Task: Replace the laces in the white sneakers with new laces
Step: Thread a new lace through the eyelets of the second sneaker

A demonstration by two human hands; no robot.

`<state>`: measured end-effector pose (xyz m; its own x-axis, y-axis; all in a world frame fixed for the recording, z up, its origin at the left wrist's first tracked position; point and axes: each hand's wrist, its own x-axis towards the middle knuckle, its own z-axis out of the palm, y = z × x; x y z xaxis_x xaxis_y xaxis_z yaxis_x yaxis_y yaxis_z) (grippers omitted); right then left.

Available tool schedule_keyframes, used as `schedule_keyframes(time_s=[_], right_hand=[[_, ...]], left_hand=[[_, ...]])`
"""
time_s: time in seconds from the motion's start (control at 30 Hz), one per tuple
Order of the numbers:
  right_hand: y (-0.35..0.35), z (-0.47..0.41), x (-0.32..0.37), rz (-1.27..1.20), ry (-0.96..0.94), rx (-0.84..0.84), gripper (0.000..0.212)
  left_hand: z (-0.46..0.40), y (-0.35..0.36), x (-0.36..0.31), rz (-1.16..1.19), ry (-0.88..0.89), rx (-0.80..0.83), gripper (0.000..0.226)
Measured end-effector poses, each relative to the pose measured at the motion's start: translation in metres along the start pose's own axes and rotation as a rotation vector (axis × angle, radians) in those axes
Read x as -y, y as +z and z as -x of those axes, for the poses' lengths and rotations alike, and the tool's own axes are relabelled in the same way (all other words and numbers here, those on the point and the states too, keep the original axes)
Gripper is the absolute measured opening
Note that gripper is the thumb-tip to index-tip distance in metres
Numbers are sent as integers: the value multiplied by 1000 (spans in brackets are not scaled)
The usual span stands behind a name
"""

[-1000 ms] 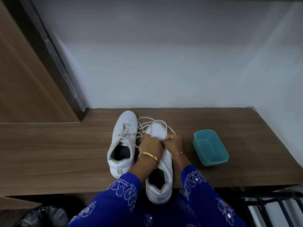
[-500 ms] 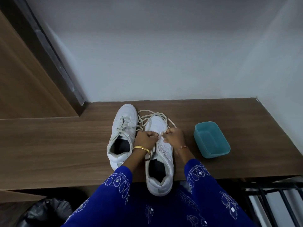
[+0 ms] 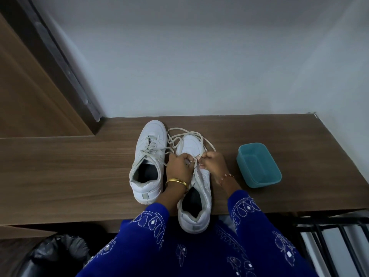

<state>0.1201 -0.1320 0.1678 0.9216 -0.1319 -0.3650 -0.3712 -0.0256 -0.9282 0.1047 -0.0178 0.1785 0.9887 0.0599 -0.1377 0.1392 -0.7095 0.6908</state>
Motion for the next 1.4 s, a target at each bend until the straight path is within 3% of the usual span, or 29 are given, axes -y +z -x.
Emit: schedule_keyframes(time_s=[0.27,0.77,0.9,0.97,1.13,1.23,1.4], right_hand=[[2,3,2,44,-6,-17,28],[0,9,14,72,64,11,27],[-4,20,24,35,113,23,13],[-10,28,28,121,106,55,8],[-12,48,39,358,24,152,30],[-7,56,42,447,-8,191,45],[1,64,41,561,22,257,43]], left_hand=[[2,-8,-7,-287,78,55,29],[-9,-6,-1,-251,46,90,23],[-5,-3,-3,-261,47,37,22],[-6,-3,-1,-171,40,32,22],[-12,-9,0,332,-121,89,19],[-14,-14,-4,427,-201,145,23],[-13,-29,4,684,-349,249,12]])
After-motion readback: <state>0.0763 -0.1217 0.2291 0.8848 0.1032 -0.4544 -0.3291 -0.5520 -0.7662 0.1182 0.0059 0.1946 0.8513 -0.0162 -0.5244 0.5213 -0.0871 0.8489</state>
